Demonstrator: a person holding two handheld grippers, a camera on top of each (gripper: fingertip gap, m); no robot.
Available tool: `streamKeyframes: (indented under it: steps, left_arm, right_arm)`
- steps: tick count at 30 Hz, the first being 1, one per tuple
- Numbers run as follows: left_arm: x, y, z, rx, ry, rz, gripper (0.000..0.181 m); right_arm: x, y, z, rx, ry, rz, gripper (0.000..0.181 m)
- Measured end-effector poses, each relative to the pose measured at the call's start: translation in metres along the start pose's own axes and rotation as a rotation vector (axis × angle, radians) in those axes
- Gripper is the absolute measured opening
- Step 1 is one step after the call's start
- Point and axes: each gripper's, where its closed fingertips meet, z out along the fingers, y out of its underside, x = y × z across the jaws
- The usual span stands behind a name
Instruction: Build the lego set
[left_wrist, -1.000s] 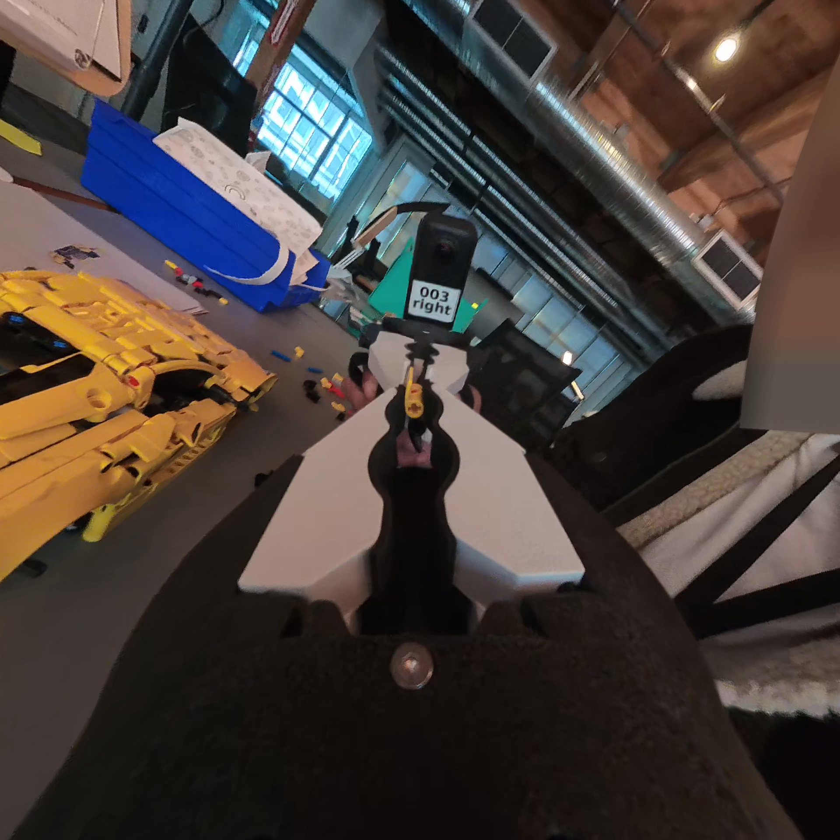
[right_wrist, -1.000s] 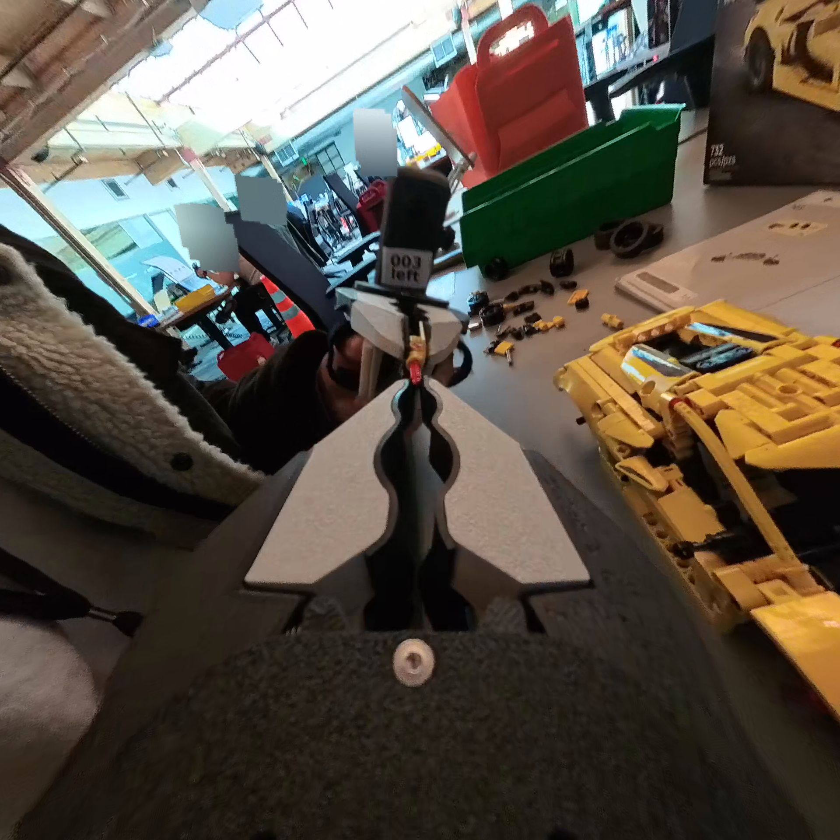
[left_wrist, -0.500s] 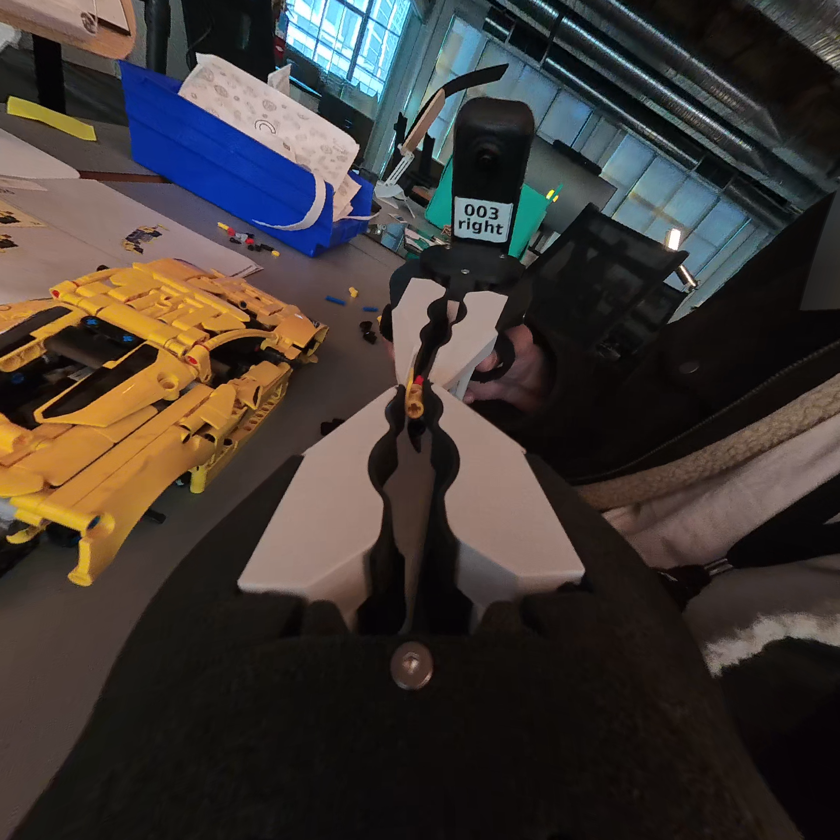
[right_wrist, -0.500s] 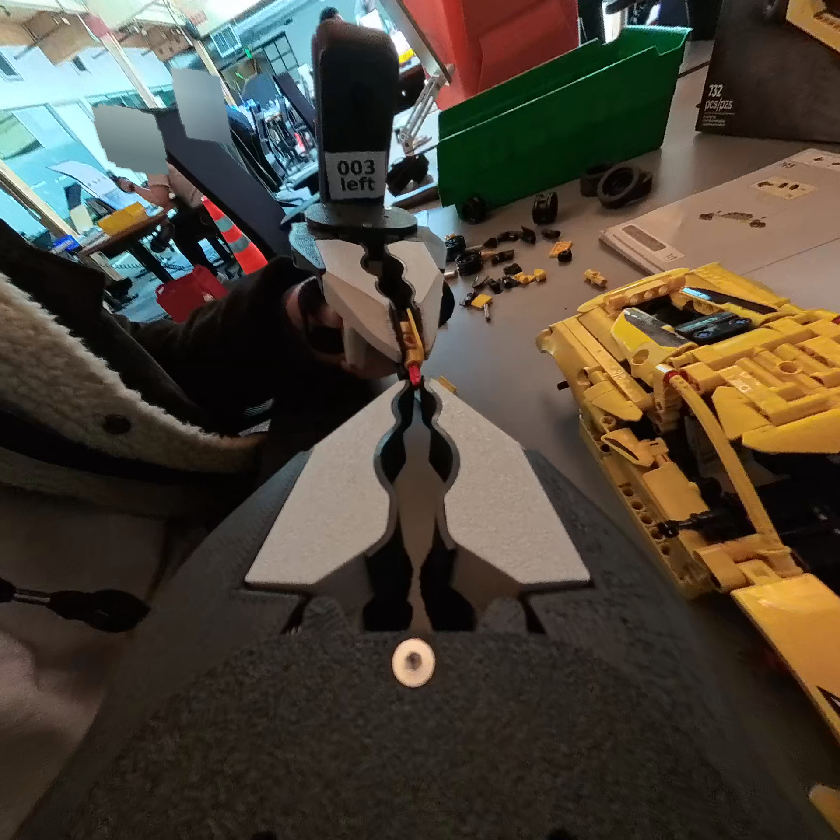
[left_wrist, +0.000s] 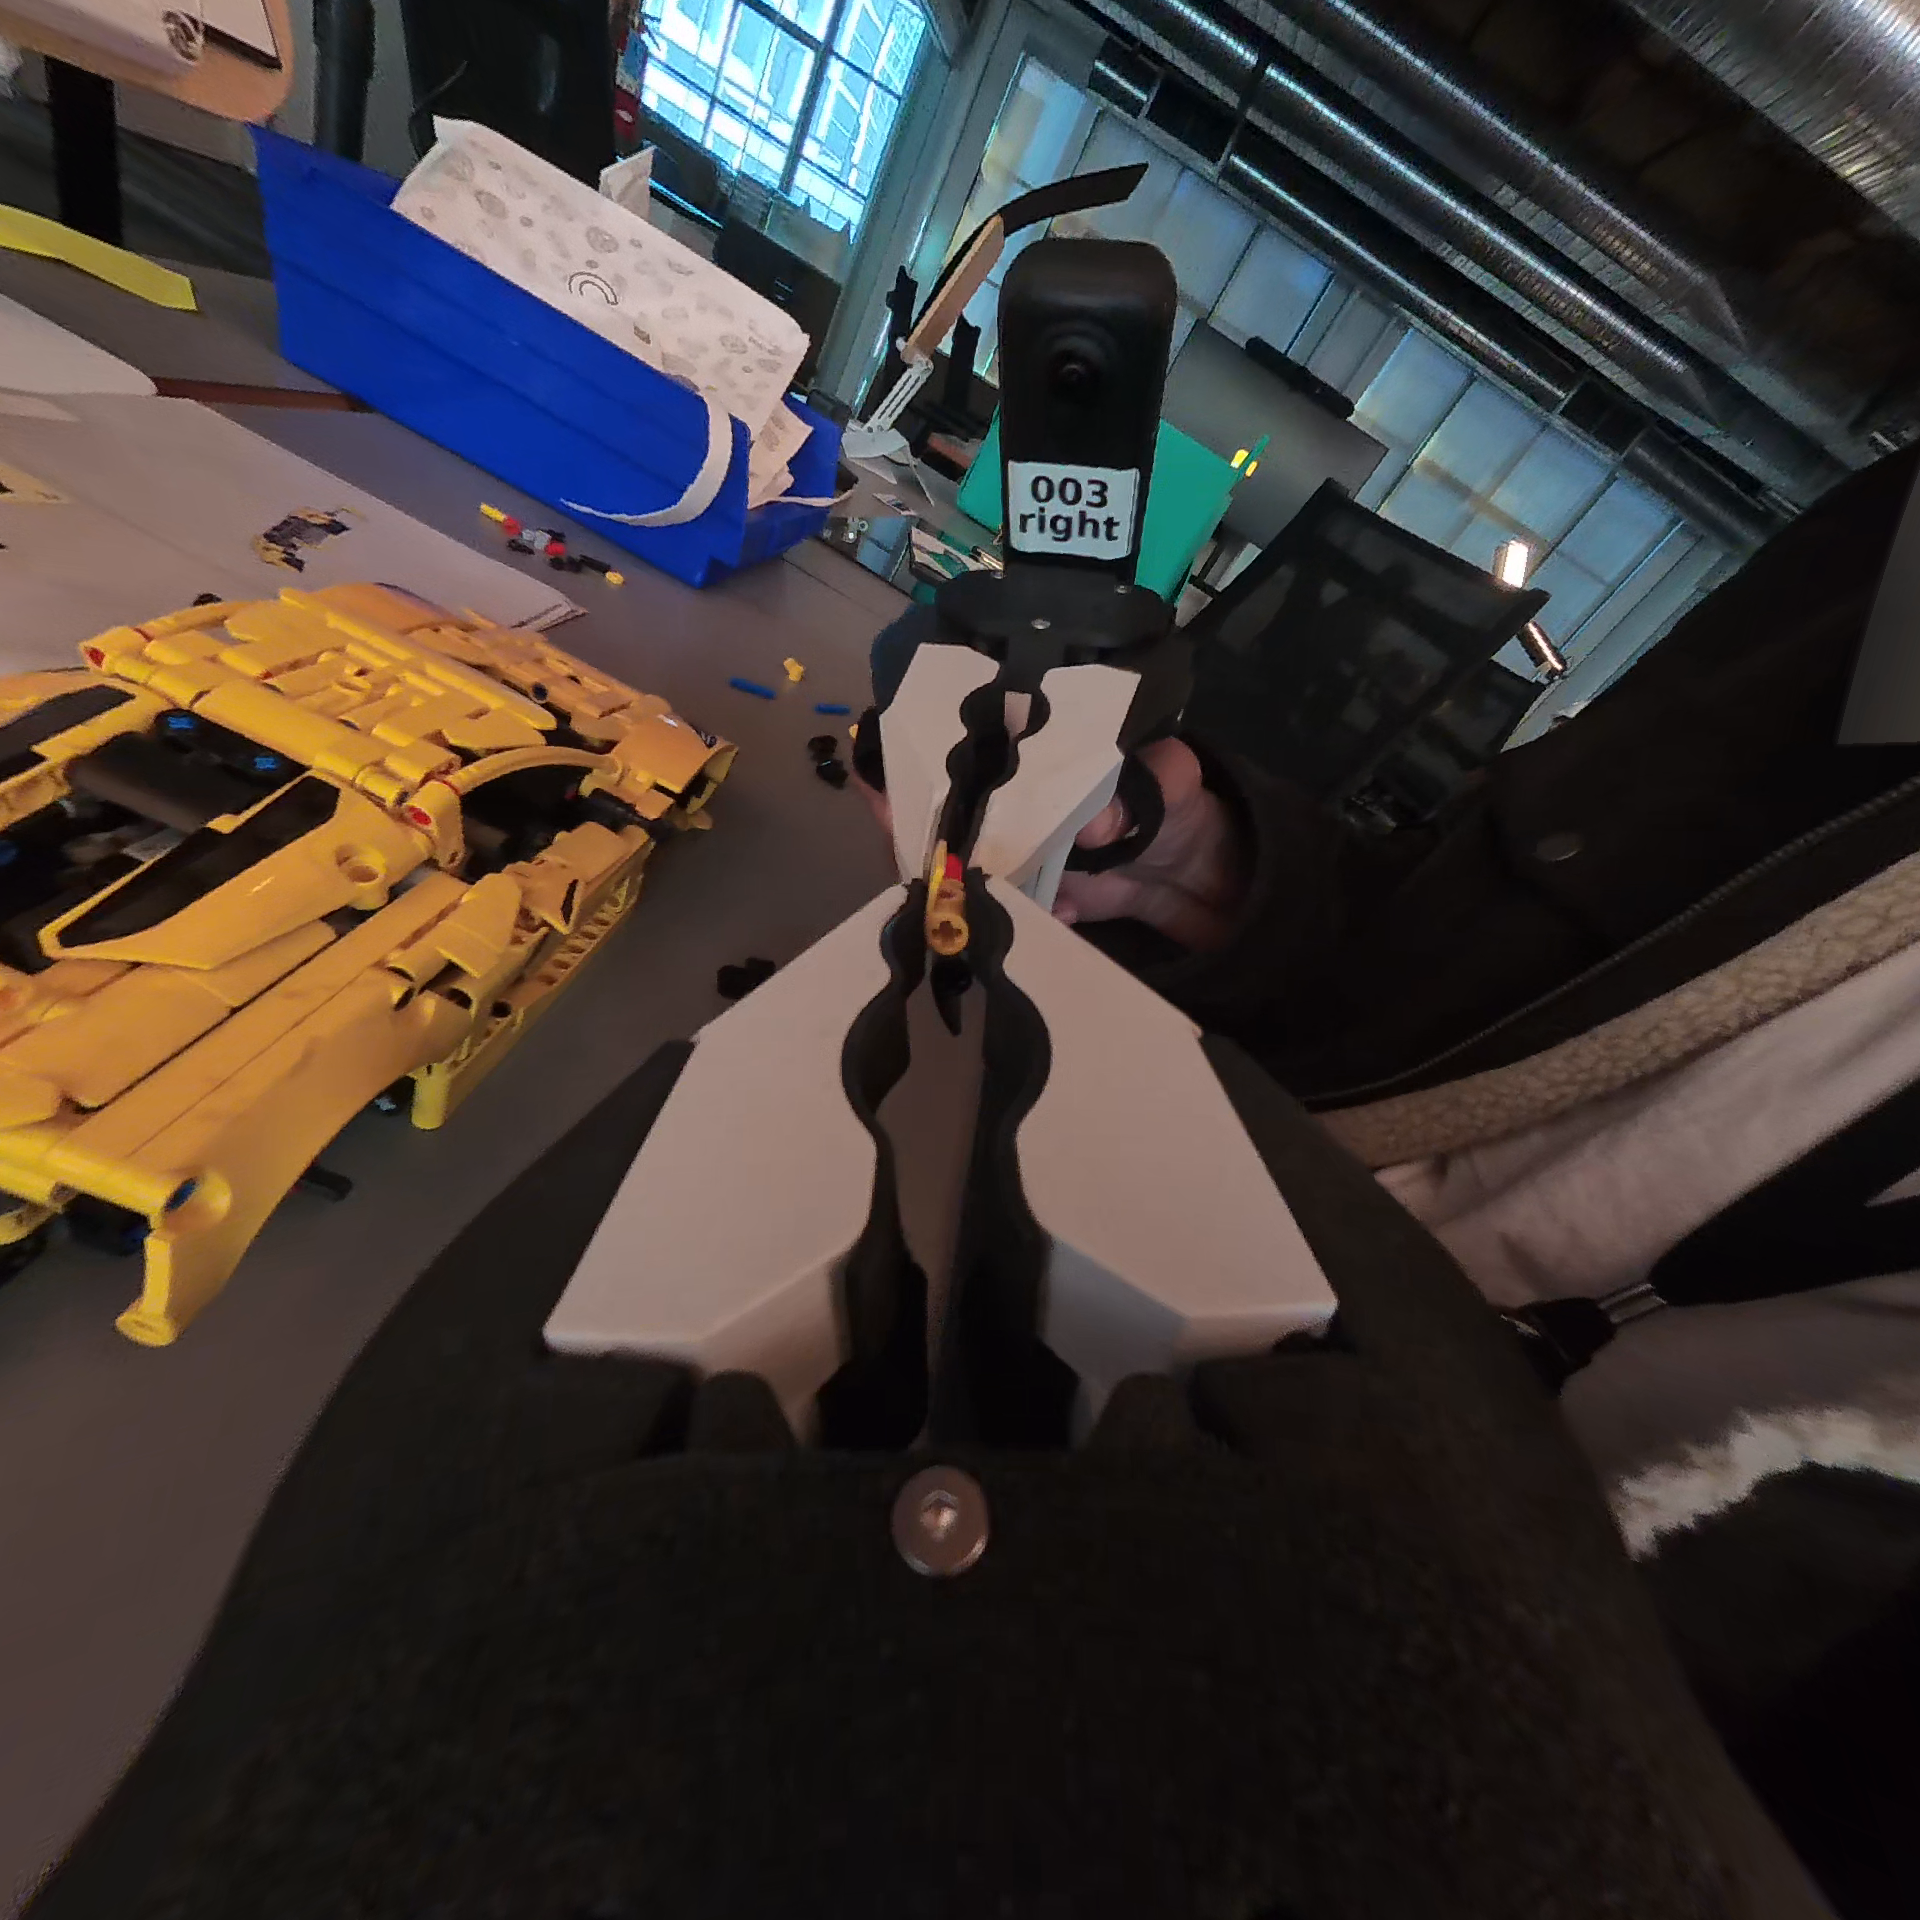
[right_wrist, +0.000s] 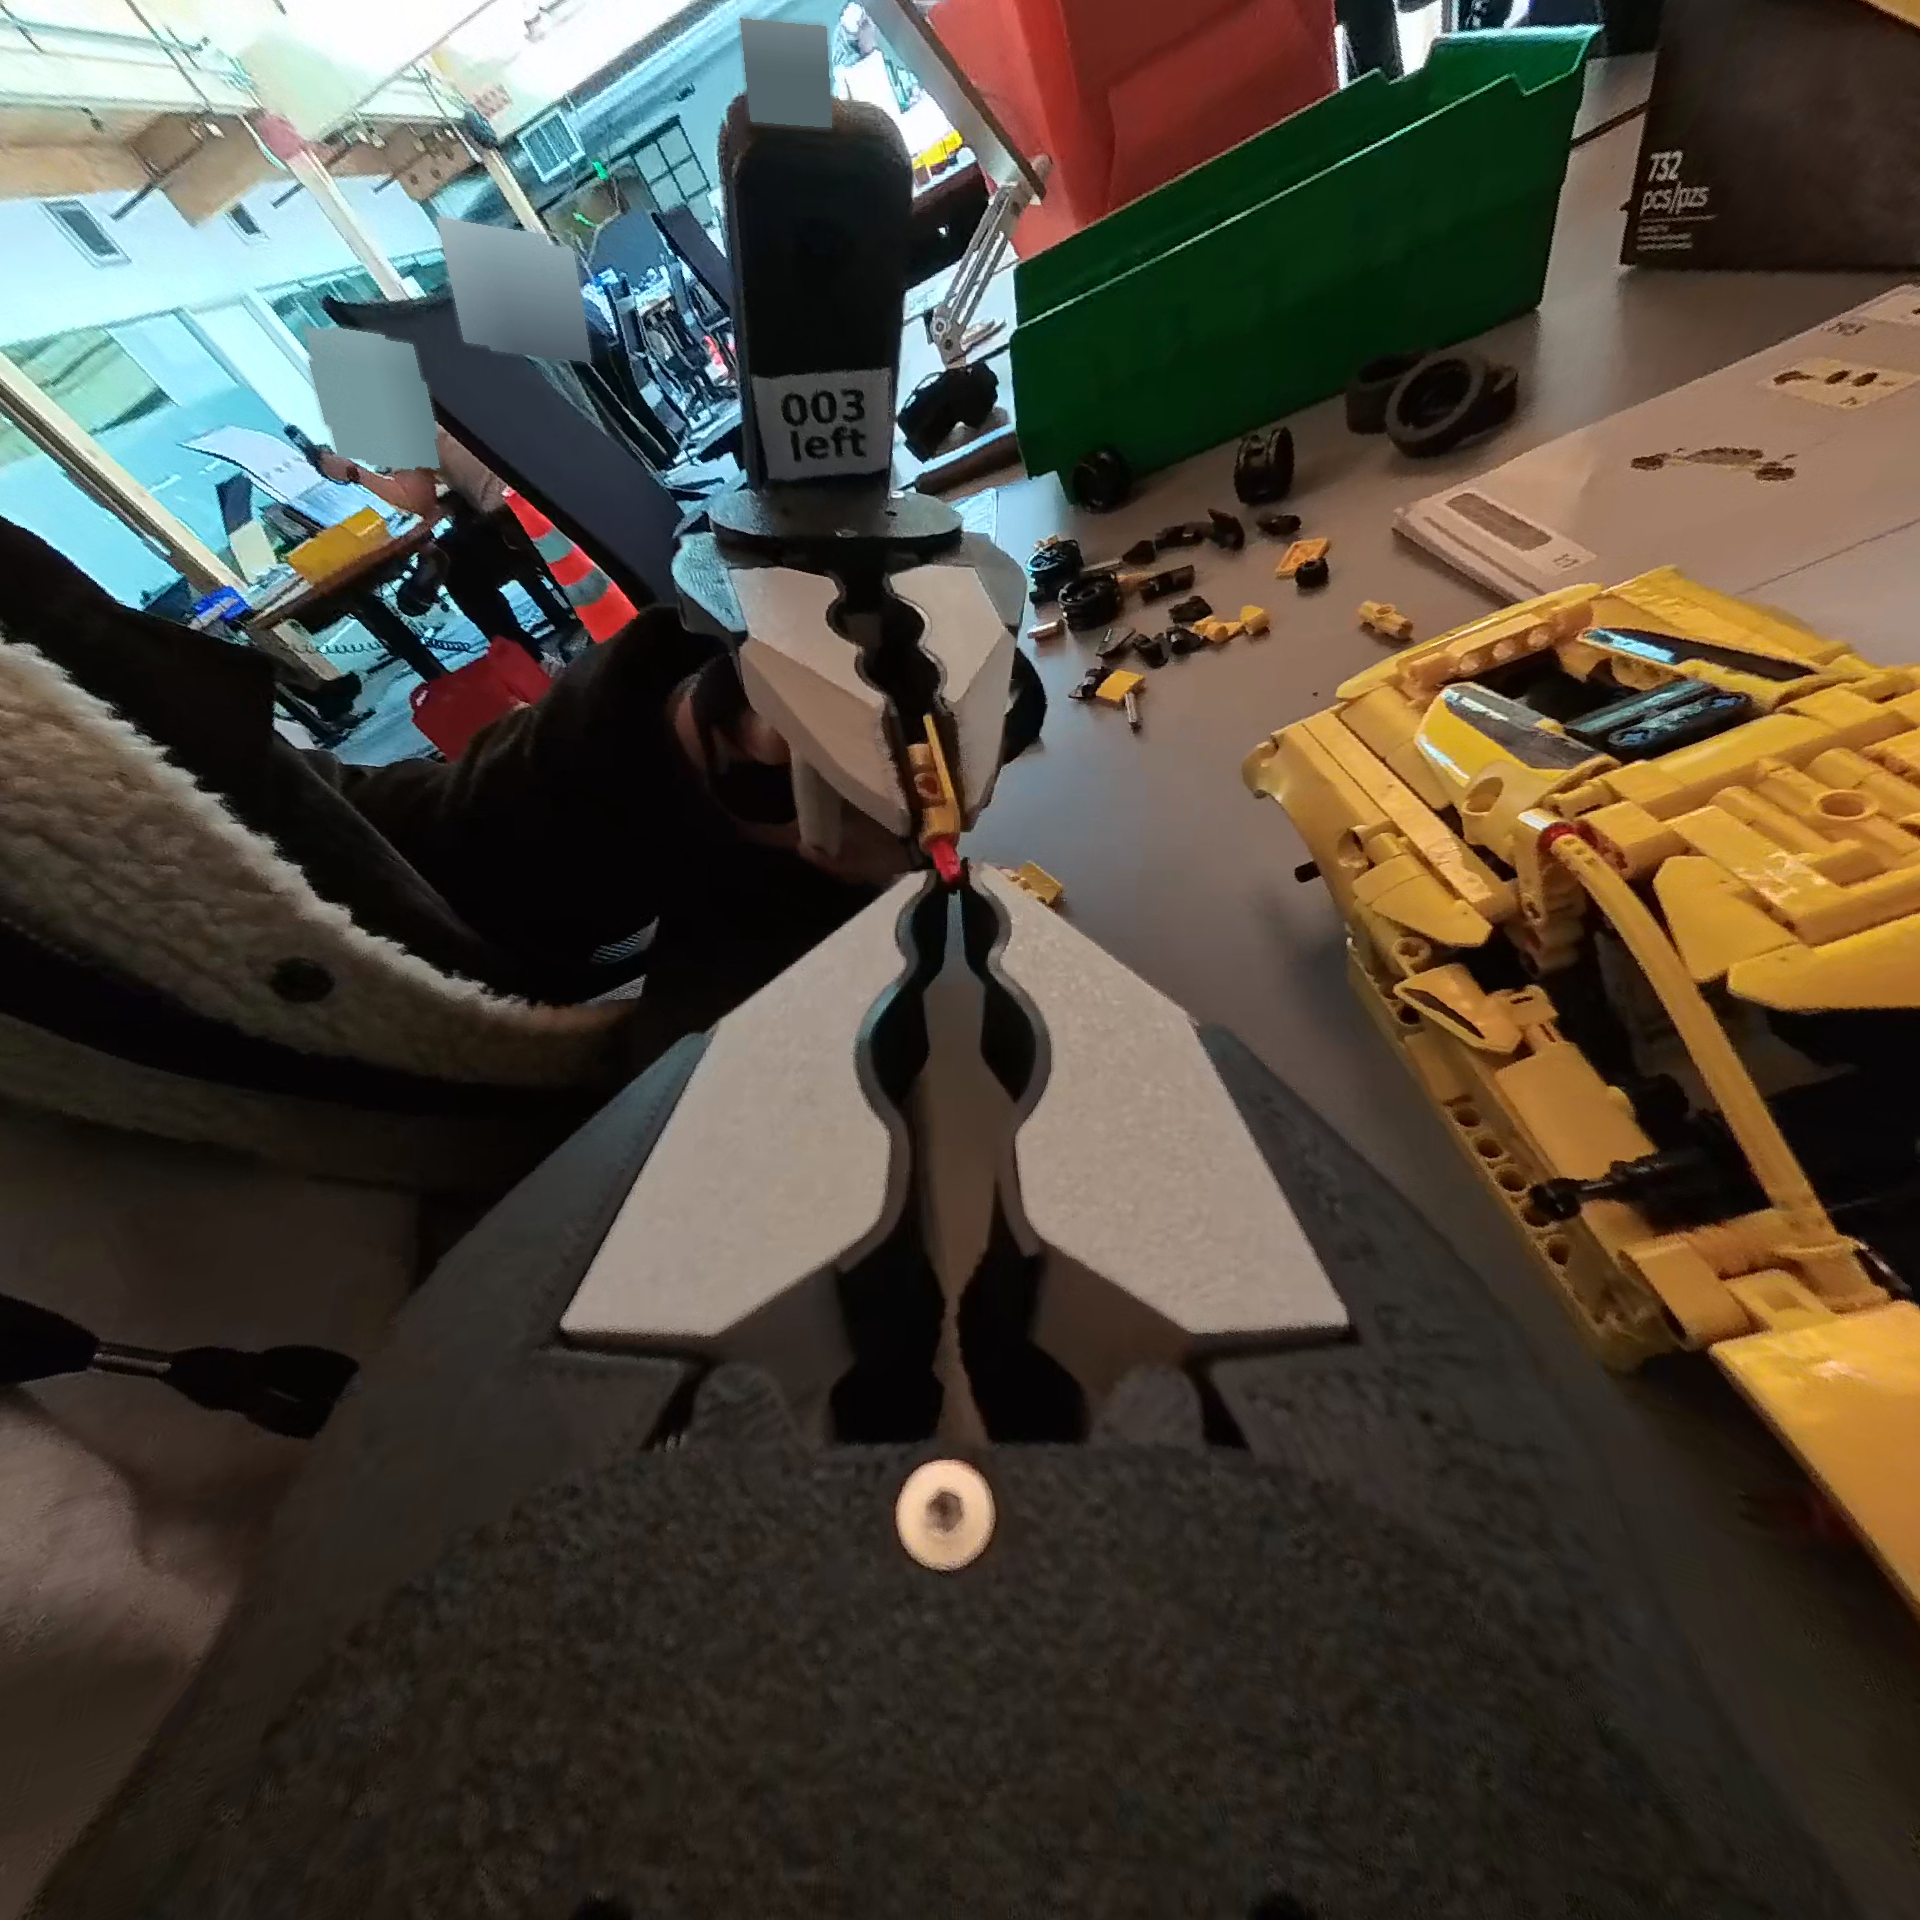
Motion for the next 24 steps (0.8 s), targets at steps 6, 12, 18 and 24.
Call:
streamKeyframes:
  steps: [6, 12, 18, 24]
  left_arm:
    - [0.002, -0.004, -0.001, 0.031, 0.031, -0.038, 0.006]
    - [-0.001, -0.008, -0.002, 0.070, 0.039, -0.092, 0.006]
    - [0.000, -0.012, -0.003, 0.098, 0.067, -0.132, 0.007]
    - [0.000, -0.012, -0.003, 0.099, 0.071, -0.134, 0.007]
  right_arm:
    - [-0.003, -0.004, 0.000, 0.033, -0.031, 0.031, 0.001]
    - [-0.001, -0.008, -0.001, 0.063, -0.035, 0.062, 0.002]
    - [-0.001, -0.013, 0.000, 0.104, -0.045, 0.080, 0.002]
    - [-0.003, -0.014, -0.001, 0.110, -0.057, 0.084, 0.002]
